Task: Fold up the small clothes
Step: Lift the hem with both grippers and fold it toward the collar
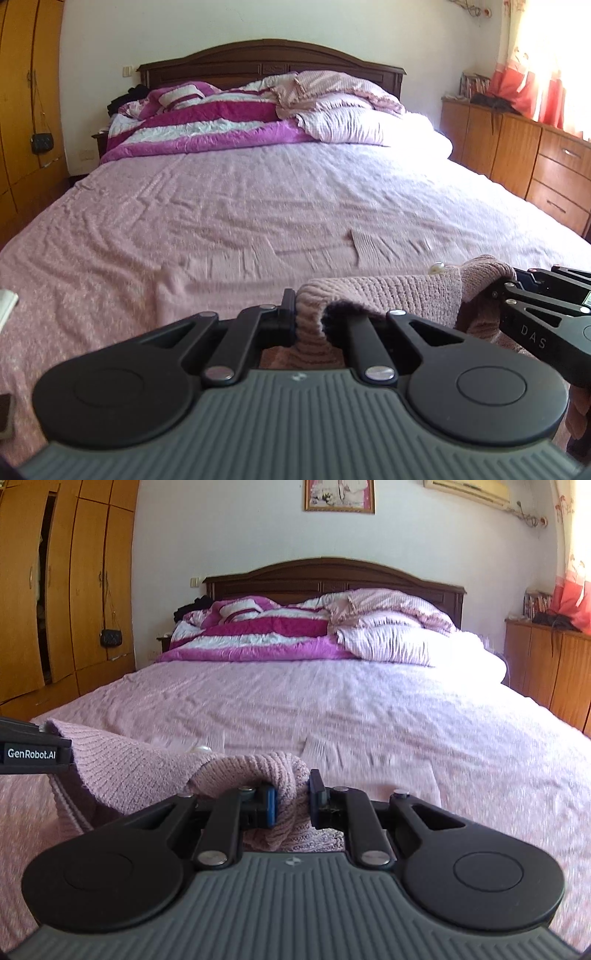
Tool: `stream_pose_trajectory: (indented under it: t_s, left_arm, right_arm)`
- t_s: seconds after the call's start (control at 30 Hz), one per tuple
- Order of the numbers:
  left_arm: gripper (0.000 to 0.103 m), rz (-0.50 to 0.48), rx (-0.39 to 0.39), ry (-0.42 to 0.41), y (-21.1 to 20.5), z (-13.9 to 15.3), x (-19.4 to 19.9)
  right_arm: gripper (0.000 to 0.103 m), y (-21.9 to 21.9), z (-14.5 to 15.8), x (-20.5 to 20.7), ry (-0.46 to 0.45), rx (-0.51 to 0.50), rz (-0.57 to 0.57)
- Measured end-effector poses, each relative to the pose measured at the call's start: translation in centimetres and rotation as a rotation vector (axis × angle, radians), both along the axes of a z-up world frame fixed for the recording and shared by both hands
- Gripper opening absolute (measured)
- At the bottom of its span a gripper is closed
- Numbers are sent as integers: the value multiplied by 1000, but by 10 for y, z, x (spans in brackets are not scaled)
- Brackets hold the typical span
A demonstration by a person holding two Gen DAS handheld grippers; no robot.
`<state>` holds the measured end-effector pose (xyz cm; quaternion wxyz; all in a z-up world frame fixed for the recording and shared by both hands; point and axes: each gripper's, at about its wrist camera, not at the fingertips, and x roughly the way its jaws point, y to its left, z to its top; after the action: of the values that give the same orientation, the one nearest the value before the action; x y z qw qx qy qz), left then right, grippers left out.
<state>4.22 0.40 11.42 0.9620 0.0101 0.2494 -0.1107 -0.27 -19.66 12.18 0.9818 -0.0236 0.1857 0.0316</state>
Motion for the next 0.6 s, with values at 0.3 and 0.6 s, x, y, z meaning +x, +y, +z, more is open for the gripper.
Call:
stream_pose_trajectory:
  t_s: [0.3, 0.6]
  left_arm:
    - [8, 13, 3, -47, -1, 9, 40]
    - [8, 5, 14, 42, -5, -21, 104]
  right_arm:
    - [18, 6, 13, 49, -18, 6, -30]
    - [18, 12, -14, 115, 49, -36, -92]
